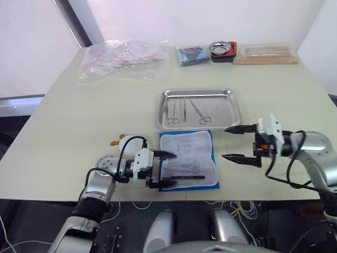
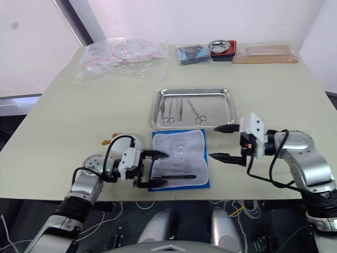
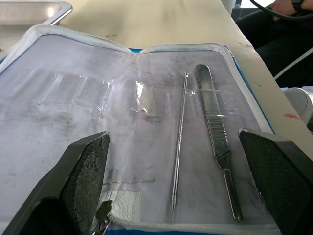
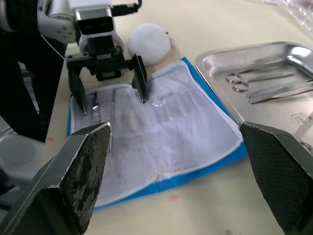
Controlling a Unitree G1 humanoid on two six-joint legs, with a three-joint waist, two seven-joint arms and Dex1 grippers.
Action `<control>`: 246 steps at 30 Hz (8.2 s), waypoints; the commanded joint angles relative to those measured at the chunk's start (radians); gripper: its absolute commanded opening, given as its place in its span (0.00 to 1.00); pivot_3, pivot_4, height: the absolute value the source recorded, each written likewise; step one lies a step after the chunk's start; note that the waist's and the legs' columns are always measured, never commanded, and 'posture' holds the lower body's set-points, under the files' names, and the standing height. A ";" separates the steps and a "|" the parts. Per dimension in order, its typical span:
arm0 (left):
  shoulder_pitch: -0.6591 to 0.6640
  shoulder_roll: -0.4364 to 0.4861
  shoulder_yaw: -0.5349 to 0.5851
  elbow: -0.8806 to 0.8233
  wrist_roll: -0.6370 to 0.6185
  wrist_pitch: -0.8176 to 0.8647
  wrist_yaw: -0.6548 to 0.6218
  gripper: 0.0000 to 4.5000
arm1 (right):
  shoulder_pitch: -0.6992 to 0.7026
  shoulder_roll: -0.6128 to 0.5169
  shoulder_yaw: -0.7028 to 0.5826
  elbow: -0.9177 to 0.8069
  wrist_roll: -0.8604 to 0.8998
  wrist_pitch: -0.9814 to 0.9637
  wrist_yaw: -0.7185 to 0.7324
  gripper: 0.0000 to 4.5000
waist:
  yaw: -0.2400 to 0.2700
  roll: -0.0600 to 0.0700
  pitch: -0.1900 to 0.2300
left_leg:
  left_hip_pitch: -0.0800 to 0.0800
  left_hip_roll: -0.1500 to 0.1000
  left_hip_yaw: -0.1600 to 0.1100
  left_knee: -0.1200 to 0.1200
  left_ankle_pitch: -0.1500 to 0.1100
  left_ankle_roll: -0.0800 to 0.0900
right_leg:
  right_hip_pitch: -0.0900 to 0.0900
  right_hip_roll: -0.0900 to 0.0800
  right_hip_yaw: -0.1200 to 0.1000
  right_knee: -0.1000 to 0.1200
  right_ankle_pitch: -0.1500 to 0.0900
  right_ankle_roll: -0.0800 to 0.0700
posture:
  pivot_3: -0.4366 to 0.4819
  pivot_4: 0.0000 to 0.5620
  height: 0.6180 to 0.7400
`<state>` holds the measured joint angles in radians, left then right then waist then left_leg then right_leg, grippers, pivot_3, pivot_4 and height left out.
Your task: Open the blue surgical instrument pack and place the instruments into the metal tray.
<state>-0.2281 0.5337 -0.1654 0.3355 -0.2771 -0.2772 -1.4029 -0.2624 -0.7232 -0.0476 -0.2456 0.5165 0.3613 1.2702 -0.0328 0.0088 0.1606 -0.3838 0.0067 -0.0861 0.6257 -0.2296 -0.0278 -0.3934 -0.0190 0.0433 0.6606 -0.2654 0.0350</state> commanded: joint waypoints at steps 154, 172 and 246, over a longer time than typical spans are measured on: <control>0.038 0.002 -0.052 0.106 0.058 0.009 -0.023 1.00 | -0.181 0.011 0.439 -0.035 -0.433 -0.098 -0.063 0.01 | -0.006 -0.004 -0.011 | 0.004 0.002 0.001 -0.001 0.000 0.000 | 0.001 0.002 0.001 0.002 0.002 0.003 | 0.48 0.27 1.00; 0.026 -0.003 -0.051 0.135 0.060 -0.006 -0.030 1.00 | -0.115 -0.160 0.319 -0.039 -0.386 -0.148 -0.002 0.01 | -0.004 -0.002 -0.012 | 0.004 0.002 0.002 -0.001 0.000 0.000 | 0.001 0.002 0.001 0.001 0.002 0.003 | 0.48 0.27 1.00; 0.048 0.000 -0.048 0.105 0.056 0.006 -0.010 1.00 | -0.515 0.474 0.159 0.563 -0.392 0.368 -0.810 0.61 | -0.010 0.009 -0.014 | 0.003 0.001 0.002 -0.002 0.000 0.000 | 0.000 0.002 0.003 0.003 0.002 0.002 | 0.48 0.27 1.00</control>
<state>-0.2306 0.5378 -0.1642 0.3731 -0.2802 -0.3083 -1.4224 -0.7518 -0.2474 0.1128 0.3410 0.1246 0.7557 0.4527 -0.0426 0.0175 0.1463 -0.3804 0.0079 -0.0839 0.6236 -0.2295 -0.0274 -0.3931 -0.0165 0.0466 0.6634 -0.2637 0.0374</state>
